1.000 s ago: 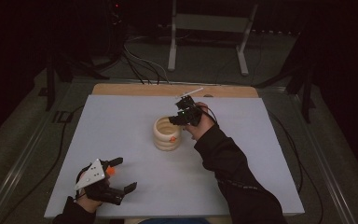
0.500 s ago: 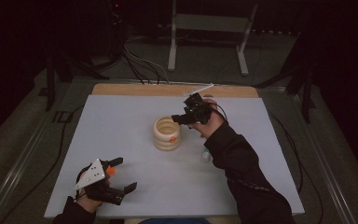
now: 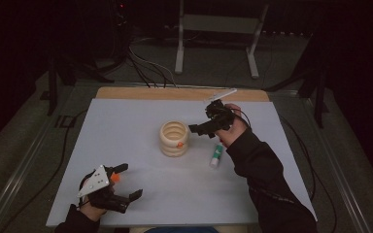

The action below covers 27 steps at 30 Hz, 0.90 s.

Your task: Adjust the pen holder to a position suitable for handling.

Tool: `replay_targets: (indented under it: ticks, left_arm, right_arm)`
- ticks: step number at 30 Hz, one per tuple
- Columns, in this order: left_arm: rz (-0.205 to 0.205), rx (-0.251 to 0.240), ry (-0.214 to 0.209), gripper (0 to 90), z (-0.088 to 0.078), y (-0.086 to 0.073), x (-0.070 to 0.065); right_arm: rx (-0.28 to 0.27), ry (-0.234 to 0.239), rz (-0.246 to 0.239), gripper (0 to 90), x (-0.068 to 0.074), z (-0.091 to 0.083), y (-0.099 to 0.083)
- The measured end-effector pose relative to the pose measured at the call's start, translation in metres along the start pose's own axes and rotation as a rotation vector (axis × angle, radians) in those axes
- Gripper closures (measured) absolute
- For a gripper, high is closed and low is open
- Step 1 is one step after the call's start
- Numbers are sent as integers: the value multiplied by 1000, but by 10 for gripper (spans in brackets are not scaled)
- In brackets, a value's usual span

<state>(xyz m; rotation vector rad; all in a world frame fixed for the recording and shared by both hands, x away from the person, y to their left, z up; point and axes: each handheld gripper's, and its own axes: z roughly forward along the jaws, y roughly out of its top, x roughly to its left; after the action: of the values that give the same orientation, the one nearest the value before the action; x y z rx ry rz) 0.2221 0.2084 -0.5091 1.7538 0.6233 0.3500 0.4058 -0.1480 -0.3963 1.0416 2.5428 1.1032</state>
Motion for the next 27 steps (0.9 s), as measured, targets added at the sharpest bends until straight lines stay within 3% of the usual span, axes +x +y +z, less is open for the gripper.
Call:
replay_targets:
  ticks: [13, 18, 27]
  left_arm:
    - [-5, -3, -4, 0, 1, 0, 3]
    - [-5, -3, -2, 0, 1, 0, 3]
    - [-13, -1, 5, 1, 0, -1, 6]
  right_arm:
    - [-39, -24, 21, 5, -22, -34, -23]
    - [-36, -69, 26, 0, -32, -46, -31]
    - [-44, -68, 48, 0, -50, -65, -54]
